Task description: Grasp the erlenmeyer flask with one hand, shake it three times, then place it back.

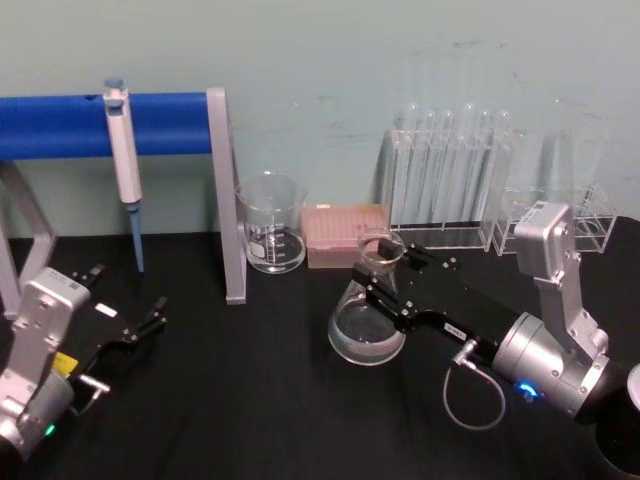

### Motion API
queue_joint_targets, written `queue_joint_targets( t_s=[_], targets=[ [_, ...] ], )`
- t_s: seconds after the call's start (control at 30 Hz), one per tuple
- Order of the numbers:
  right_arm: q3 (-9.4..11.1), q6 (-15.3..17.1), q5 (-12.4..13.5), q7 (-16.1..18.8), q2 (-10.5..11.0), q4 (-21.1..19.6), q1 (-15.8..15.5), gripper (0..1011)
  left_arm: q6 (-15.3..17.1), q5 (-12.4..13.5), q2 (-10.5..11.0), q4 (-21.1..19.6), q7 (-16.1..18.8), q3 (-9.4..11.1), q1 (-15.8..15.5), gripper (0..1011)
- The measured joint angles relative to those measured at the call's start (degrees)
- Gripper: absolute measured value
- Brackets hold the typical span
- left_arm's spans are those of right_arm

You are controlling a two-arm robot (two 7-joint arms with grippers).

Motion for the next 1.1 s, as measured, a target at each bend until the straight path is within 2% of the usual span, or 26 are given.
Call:
queue_joint_targets(
  t_s=[0.53,1.1],
  targets=[
    [-1.23,-0.93,-1.77,-0.19,-0.41,3.43,1.11,449,0.00,0.00,0.00,0.00,0.00,0.00,0.00,1001],
    [-2.74,-1.97,-3.84,1.20,-1.52,8.24,2.57,449,0.00,0.00,0.00,0.00,0.00,0.00,0.00,1001]
  ],
)
